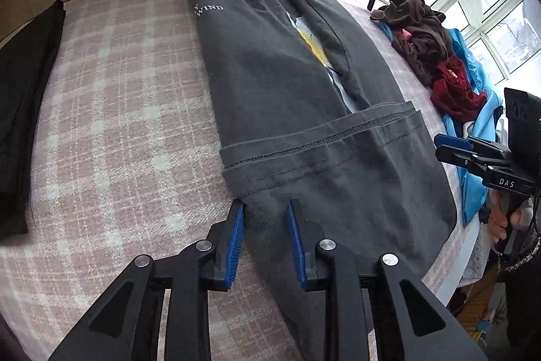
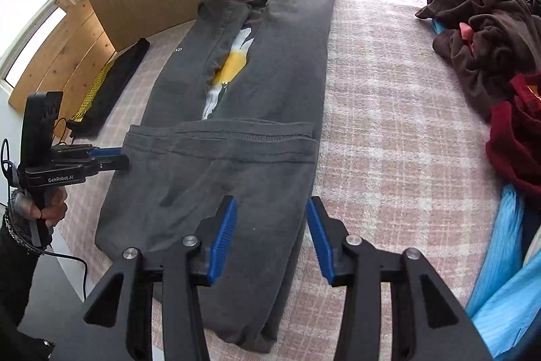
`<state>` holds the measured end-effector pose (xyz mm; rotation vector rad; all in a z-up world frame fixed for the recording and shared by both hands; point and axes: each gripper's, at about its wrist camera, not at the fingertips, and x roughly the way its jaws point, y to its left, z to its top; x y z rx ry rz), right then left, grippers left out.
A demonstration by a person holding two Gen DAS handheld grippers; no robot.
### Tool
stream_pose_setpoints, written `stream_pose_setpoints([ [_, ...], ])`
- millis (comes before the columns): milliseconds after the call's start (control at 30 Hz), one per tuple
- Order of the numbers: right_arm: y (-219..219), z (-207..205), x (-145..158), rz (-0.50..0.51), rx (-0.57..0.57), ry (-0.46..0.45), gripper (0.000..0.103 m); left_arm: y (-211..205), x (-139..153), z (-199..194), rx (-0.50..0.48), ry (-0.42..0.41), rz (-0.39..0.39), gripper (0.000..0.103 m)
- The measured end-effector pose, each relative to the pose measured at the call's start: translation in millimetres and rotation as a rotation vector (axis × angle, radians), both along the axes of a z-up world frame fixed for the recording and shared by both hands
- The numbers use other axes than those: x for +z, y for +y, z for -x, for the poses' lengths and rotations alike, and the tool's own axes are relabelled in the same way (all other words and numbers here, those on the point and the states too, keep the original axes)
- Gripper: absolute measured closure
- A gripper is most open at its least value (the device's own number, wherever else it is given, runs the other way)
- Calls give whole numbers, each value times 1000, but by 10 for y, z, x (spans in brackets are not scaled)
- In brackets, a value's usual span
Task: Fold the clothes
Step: 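Open both grippers and move them to the folded edge of the strip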
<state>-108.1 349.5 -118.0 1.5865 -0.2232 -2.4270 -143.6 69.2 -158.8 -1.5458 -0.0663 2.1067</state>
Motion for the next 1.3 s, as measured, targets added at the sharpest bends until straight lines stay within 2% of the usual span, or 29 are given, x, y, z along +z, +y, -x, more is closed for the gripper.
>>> stream_pose_setpoints([
  [100,-90,113,-217,-175,2,-67,61,-8,-13,65,16,19,-4,92],
  [133,-52,61,-193,-151,-8,-64,61,-45,18,47,30,10,-14,92],
  [200,74,-182,-34,-11,-15,-25,61,-143,151,-103,26,40,-14,91],
  [233,118,-347,49,42,0,-3,61,-203,216,-227,16,48,-18,89],
  [267,138,-521,115,71,21,17,61,-263,268,-366,2,43,-32,83],
  [300,135,-693,157,83,48,31,61,-308,296,-502,-10,33,-43,75],
  [333,116,-849,167,81,78,37,61,-329,288,-634,-17,15,-50,72],
  [433,-10,-1119,54,25,166,25,61,-371,256,-1014,-47,-33,-71,71],
  [500,-104,-1194,-30,-22,215,23,61,-284,203,-1180,-91,-34,-64,71],
  [600,-174,-1198,-123,-53,244,22,64,-140,96,-1284,-129,-37,-43,74],
  [633,-185,-1203,-136,-64,252,35,74,-106,71,-1286,-133,-31,-35,76],
  [700,-200,-1175,-182,-86,259,24,93,-65,32,-1286,-149,-11,-6,100],
  [767,-230,-1167,-163,-109,284,8,95,-71,58,-1270,-159,-7,5,100],
  [867,-193,-1211,3,-125,324,42,96,-162,163,-1296,-174,31,25,100],
  [967,-108,-1163,-194,-265,286,-28,99,-244,85,-1322,-160,-5,21,99],
  [1000,-81,-1174,-206,-272,275,-37,99,-250,98,-1331,-156,-8,30,99],
  [1100,-26,-1223,57,-204,207,23,98,-274,297,-1357,-130,21,18,100],
  [1200,-215,-1193,286,-123,230,131,98,-151,506,-1341,-133,90,-15,94],
  [1233,-302,-1126,280,-115,236,146,98,-54,506,-1325,-144,99,-18,94],
  [1300,-401,-987,105,-166,235,107,98,119,407,-1235,-173,84,-30,93],
])
